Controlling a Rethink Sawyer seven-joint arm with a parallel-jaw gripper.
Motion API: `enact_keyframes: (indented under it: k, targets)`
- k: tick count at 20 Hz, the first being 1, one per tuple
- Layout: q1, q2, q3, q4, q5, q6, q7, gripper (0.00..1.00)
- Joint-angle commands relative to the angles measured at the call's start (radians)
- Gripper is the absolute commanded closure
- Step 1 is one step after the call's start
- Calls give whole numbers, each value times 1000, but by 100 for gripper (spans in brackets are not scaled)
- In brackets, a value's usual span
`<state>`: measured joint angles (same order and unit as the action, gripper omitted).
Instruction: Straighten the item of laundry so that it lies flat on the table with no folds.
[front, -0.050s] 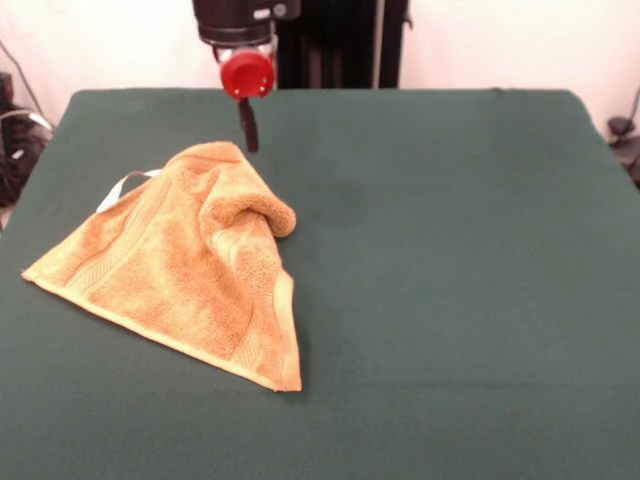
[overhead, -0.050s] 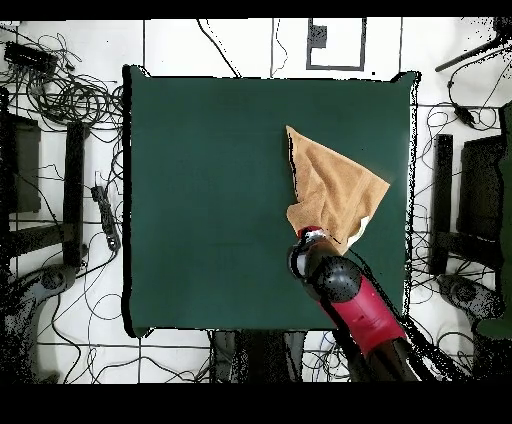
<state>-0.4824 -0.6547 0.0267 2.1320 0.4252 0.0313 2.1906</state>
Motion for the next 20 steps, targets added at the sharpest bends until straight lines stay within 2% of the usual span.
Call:
enact_keyframes:
  k: [1,4,12,20]
  targets:
    - [14,37,142,14,-31,-78,191,0]
    - [20,41,145,-10,-40,-73,177,0]
    - [-45,107,244,-42,-105,-143,181,0]
    - [-88,169,210,-117,-150,-70,93,0]
